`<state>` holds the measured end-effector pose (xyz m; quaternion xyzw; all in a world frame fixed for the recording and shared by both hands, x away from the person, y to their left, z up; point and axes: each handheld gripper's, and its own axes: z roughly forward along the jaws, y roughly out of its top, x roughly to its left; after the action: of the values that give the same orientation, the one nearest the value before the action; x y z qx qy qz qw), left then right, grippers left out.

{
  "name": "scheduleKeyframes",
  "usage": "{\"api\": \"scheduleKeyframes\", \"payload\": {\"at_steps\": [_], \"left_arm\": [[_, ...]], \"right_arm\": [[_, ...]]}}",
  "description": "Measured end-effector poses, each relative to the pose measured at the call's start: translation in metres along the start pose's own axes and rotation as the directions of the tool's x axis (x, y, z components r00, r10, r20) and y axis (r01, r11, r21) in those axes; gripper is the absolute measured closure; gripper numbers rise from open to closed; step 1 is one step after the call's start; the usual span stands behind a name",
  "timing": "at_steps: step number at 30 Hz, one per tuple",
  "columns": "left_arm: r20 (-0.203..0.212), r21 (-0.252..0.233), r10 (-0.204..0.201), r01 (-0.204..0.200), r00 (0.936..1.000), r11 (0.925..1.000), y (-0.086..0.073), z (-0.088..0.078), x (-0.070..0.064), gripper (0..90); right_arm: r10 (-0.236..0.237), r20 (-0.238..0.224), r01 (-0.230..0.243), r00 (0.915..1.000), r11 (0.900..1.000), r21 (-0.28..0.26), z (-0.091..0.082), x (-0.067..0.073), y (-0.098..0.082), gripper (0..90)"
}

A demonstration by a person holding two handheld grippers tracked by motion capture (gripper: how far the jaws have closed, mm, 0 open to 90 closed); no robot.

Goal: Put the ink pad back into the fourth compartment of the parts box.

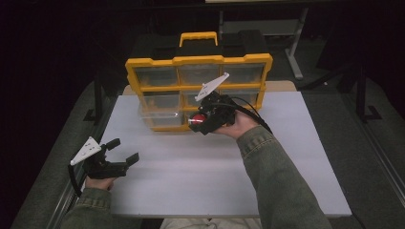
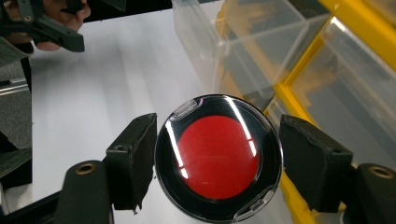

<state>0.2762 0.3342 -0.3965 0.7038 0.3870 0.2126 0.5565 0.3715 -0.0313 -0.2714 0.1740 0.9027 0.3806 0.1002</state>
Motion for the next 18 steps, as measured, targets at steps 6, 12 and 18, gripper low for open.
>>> {"api": "scheduleKeyframes", "payload": {"at_steps": [6, 12, 18], "left_arm": [[0.002, 0.001, 0.002, -0.002, 1.0000, 1.0000, 0.000, 0.000, -0.001, 0.0], [0.001, 0.000, -0.001, 0.001, 1.0000, 1.0000, 0.000, 0.001, 0.000, 0.0], [0.003, 0.002, 0.001, -0.001, 1.0000, 1.0000, 0.000, 0.002, 0.000, 0.0]], "right_arm": [[-0.012, 0.001, 0.012, 0.9999, 1.000, -0.003, 0.000, 0.001, 0.016, 28.9], [-0.017, 0.009, 0.017, 0.9998, 1.000, -0.010, 0.000, -0.002, 0.028, 28.9], [-0.018, 0.024, 0.018, 0.9996, 1.000, 0.001, 0.000, -0.007, 0.040, 28.9]]}}
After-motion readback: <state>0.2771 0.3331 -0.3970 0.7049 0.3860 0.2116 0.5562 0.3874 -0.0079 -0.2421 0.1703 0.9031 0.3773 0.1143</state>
